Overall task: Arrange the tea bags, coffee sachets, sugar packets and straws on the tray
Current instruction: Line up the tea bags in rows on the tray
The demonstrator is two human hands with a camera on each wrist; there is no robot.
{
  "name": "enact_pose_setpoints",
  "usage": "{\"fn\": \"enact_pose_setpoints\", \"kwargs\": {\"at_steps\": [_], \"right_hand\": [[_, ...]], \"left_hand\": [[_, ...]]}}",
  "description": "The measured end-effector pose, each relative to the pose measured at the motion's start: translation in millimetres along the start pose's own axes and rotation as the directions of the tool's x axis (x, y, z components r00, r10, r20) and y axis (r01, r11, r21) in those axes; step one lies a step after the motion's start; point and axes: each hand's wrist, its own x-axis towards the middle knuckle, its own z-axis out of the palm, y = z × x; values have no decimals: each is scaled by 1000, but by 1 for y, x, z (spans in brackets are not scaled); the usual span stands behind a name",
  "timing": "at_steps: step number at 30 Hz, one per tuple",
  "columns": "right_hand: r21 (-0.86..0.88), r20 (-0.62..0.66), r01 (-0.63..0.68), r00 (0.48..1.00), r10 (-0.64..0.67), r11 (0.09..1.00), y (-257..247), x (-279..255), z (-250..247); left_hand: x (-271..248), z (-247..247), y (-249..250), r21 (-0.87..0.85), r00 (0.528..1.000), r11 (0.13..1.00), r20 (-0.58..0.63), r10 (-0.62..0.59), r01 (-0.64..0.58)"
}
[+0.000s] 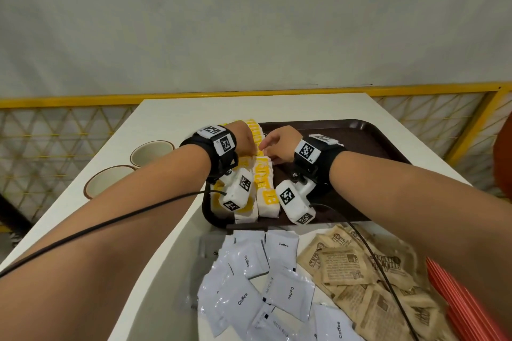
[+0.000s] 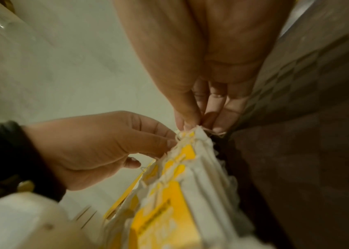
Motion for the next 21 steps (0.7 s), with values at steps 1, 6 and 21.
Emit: {"fn": "enact_pose_setpoints", "kwargs": {"at_steps": [1,6,21], "right_hand": [[14,-5,-3,1000,3,1000,0,-1,-1],[259,-51,-95,992,112,961,0,4,-9],[-612,49,77,997,-60,787,-16,6,10]], "left_hand": [[0,1,0,-23,1000,1000,-8,8,-8],[-9,-15,-12,-256,991,967,-131,-34,0],[-41,3,-39,-466,976,859,60,-207,211]]}}
